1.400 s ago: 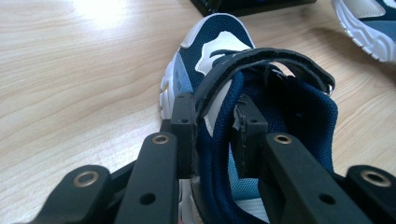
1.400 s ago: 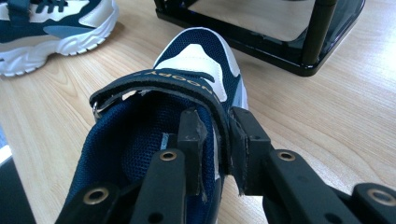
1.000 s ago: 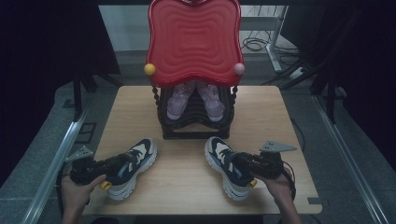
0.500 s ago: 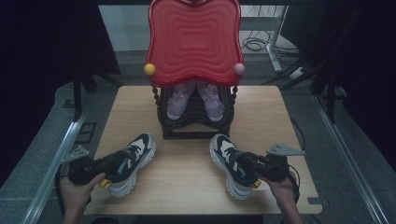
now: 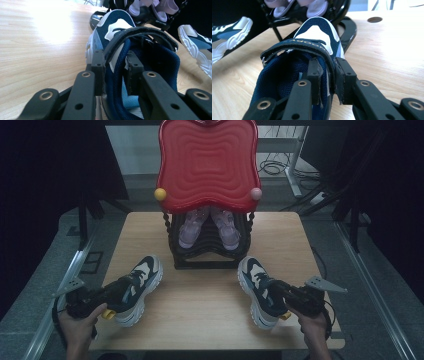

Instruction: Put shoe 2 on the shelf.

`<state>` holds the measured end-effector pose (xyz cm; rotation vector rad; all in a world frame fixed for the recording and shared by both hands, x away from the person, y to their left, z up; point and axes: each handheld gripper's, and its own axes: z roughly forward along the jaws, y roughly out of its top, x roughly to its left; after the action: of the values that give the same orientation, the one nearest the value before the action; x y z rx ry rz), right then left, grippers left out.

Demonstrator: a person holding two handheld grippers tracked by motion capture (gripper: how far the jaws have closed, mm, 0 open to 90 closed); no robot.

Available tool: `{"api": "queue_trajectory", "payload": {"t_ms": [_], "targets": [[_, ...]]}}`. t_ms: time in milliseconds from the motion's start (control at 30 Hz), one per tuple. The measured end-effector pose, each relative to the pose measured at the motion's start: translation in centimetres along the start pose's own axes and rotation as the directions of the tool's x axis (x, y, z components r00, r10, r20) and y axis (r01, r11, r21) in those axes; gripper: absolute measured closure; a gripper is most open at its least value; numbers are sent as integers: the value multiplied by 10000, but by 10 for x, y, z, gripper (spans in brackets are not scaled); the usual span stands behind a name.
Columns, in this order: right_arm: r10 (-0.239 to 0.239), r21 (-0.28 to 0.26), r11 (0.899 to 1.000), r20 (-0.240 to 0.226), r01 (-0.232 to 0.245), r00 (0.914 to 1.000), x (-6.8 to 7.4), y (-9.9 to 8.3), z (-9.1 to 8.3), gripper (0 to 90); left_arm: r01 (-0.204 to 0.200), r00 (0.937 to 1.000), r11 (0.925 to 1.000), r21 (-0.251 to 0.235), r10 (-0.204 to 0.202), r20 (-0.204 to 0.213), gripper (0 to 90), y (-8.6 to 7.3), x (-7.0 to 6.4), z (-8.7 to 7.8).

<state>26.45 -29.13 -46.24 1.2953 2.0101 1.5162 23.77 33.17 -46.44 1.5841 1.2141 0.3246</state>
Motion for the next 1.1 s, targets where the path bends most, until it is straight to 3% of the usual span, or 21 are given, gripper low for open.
{"api": "queue_trajectory", "payload": {"t_ms": [167,733,1100], "targets": [[268,-409,9988,234,-258,9994,-7,0,-9,753,-4,9998,9998,-216,0,-207,737,0,-1,-1],[1157,-1592,9806,5,-1142,9933,-25,14,-24,753,16,9996,9969,-788,-39,-285,736,16,-12,-2],[1194,-1949,9740,102,-1152,9928,-25,26,-27,754,-228,9997,9942,-1054,219,-94,736,35,-19,1]]}}
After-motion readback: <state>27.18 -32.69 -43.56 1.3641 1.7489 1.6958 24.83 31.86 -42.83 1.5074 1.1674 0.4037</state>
